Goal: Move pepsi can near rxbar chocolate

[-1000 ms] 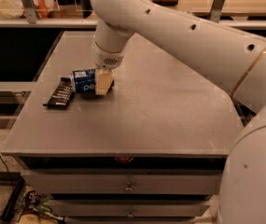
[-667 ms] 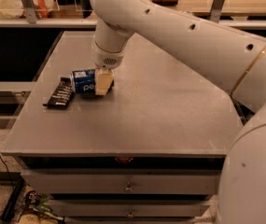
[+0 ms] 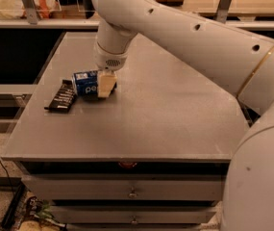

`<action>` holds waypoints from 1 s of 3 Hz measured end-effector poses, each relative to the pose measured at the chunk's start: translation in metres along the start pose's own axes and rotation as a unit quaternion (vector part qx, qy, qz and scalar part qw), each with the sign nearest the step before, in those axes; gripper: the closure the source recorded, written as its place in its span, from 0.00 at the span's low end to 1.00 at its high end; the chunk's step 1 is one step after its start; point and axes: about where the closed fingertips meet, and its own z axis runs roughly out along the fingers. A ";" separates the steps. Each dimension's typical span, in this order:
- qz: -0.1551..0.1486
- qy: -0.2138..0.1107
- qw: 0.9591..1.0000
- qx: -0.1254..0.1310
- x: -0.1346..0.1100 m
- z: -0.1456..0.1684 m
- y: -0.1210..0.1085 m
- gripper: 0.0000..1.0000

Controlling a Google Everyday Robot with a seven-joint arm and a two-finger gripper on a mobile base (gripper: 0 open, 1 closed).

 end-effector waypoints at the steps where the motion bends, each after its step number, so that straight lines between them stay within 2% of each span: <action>1: 0.000 -0.001 1.000 -0.002 0.000 0.001 0.000 0.00; 2: 0.000 0.000 1.000 -0.002 0.002 0.000 0.000 0.00; 3: 0.015 0.034 0.999 0.020 0.035 -0.030 -0.009 0.00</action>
Offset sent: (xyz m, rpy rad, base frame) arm 0.0008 -0.0016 -0.0023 0.0059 0.0123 0.0023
